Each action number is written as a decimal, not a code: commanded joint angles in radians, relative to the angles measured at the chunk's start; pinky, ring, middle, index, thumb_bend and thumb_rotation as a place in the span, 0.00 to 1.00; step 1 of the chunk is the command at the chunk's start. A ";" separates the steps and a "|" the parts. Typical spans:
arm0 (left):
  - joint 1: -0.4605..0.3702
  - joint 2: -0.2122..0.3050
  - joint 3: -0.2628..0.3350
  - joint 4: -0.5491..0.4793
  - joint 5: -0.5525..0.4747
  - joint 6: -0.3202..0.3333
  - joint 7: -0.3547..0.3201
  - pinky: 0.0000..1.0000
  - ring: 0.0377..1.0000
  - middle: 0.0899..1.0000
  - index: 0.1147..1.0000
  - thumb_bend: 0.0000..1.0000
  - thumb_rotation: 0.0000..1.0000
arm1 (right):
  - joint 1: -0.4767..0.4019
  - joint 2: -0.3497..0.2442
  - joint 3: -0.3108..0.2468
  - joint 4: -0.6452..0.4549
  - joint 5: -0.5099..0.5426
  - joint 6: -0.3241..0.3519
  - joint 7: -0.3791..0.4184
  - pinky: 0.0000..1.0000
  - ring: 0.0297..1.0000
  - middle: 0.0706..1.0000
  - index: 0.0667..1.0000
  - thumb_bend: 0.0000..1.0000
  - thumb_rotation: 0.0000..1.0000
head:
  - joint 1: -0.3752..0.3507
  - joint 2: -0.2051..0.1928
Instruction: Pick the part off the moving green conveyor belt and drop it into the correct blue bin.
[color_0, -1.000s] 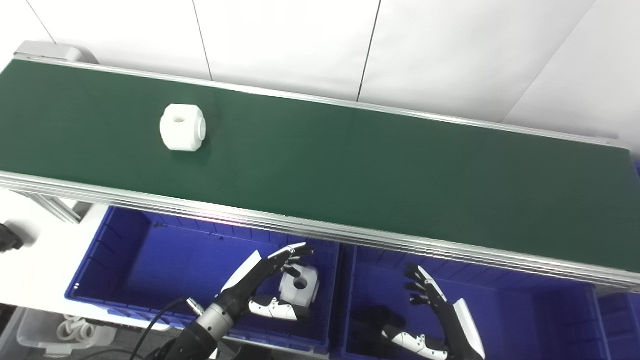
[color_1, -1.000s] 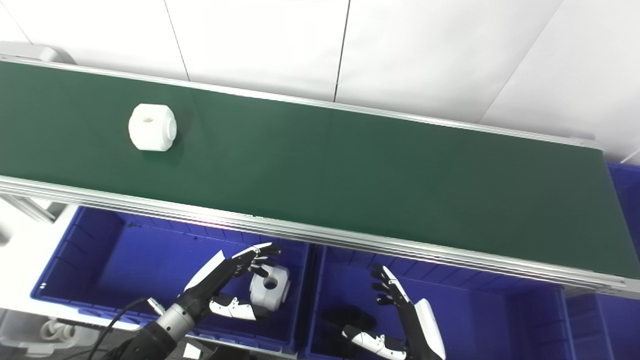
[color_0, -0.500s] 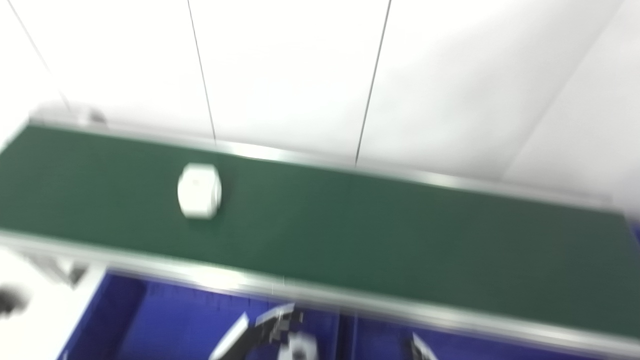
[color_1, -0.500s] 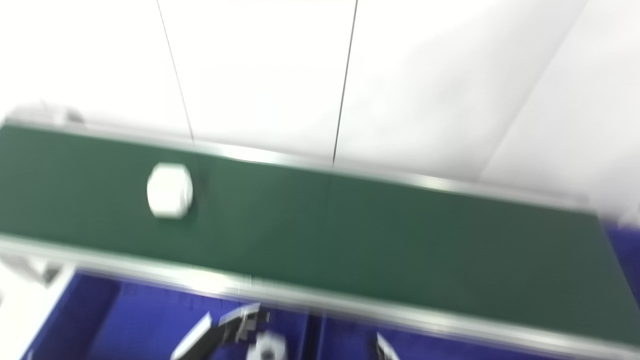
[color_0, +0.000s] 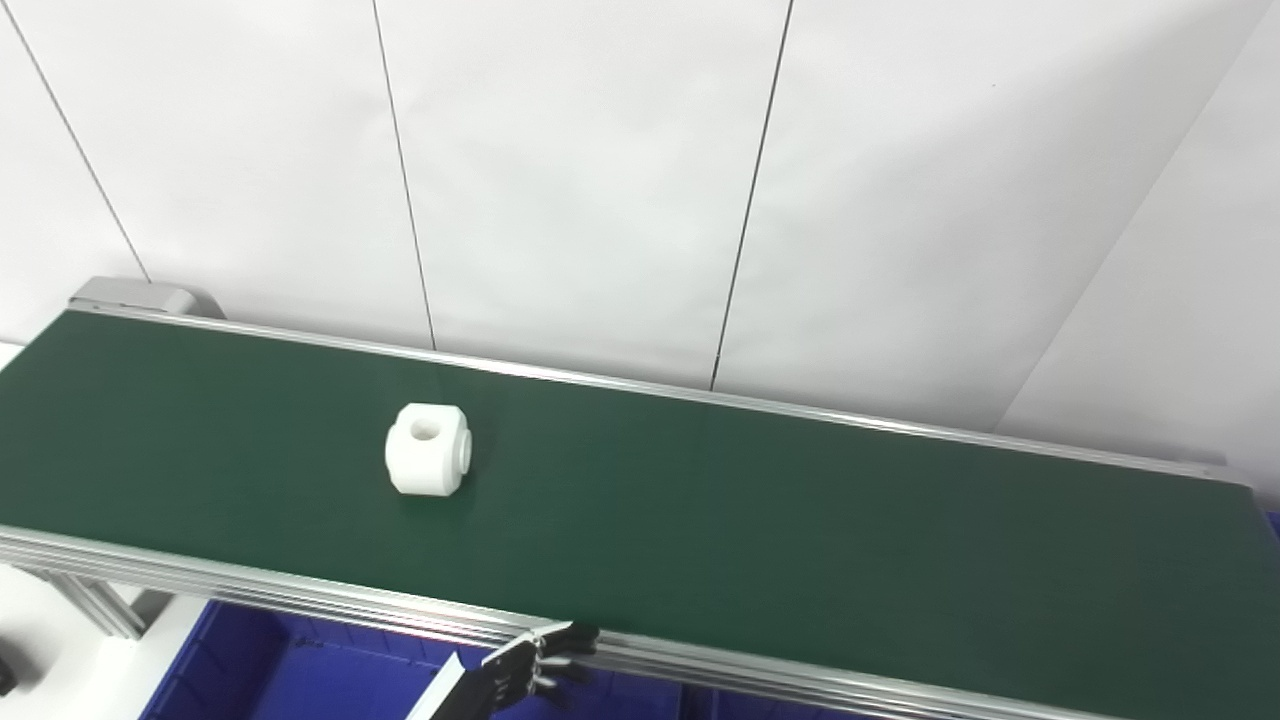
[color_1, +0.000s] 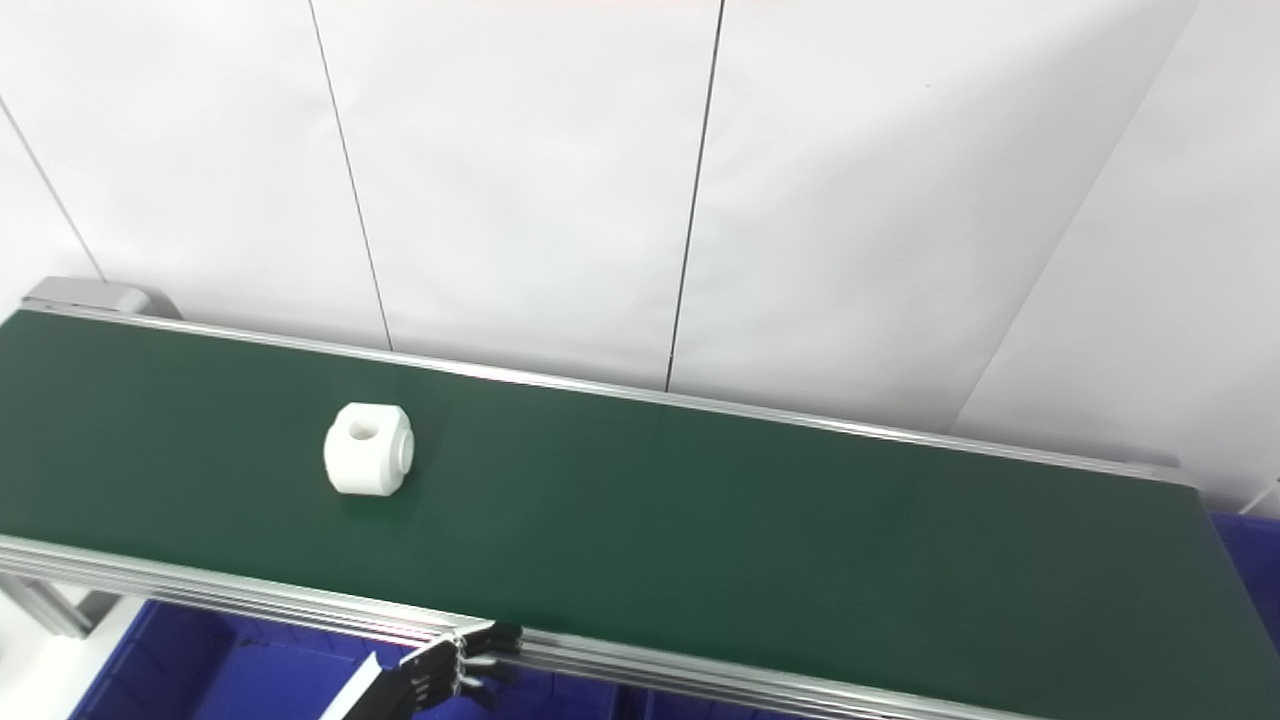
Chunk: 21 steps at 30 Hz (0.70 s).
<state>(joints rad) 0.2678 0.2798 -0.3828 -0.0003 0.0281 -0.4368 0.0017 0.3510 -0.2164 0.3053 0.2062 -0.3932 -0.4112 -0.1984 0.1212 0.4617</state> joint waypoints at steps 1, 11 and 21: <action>-0.014 0.001 0.034 -0.081 0.005 -0.033 0.001 0.61 0.71 0.78 0.78 0.92 0.52 | -0.011 0.000 0.008 -0.012 0.004 -0.059 -0.024 0.67 0.78 0.84 0.88 0.82 0.41 | 0.000 0.002; -0.154 0.055 0.141 -0.151 0.048 -0.033 -0.077 0.72 0.83 0.88 0.87 0.86 0.46 | -0.029 -0.005 0.034 0.000 0.017 -0.058 -0.039 0.67 0.78 0.82 0.88 0.82 0.43 | -0.004 0.001; -0.319 0.103 0.215 -0.097 0.152 0.012 -0.146 0.84 0.93 0.96 0.92 0.77 0.38 | -0.044 -0.016 0.064 0.004 0.010 -0.058 -0.076 0.68 0.77 0.80 0.86 0.83 0.42 | -0.014 0.019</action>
<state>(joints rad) -0.0126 0.3682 -0.1839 -0.0826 0.1648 -0.4228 -0.1374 0.3161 -0.2241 0.3651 0.2189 -0.3824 -0.4113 -0.2492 0.1074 0.4801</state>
